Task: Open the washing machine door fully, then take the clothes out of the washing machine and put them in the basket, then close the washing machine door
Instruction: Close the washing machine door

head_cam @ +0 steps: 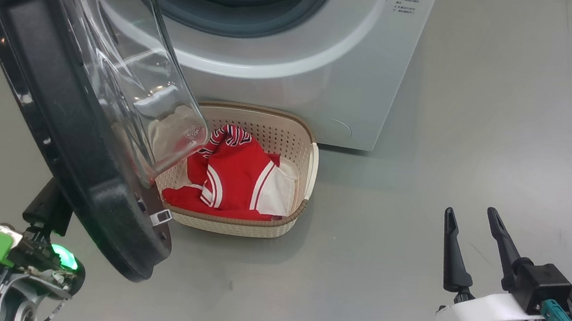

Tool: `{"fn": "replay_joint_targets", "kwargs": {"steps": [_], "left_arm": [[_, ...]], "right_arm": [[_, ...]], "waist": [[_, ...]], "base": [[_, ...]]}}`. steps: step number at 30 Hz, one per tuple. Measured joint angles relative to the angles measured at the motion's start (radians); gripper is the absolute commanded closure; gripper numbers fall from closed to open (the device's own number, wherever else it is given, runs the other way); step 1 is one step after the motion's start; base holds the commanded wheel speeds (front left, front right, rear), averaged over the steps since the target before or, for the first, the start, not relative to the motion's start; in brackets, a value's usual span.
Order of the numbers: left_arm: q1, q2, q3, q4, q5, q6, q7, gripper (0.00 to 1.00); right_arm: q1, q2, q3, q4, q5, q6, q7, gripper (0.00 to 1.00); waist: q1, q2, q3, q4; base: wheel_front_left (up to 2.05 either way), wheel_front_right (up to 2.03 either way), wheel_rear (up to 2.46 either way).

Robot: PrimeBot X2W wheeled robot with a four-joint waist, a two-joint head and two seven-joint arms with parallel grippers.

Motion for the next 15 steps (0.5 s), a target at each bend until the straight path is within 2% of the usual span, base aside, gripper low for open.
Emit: {"fn": "replay_joint_targets", "kwargs": {"steps": [15], "left_arm": [[-0.046, 0.0, -0.059, -0.035, -0.002, 0.0, 0.039, 1.0]], "right_arm": [[-0.052, 0.007, 0.015, -0.01, 0.0, 0.001, 0.0, 0.0]], "waist": [[0.0, 0.0, 0.058, -0.057]], "base": [[0.0, 0.0, 0.0]]}}
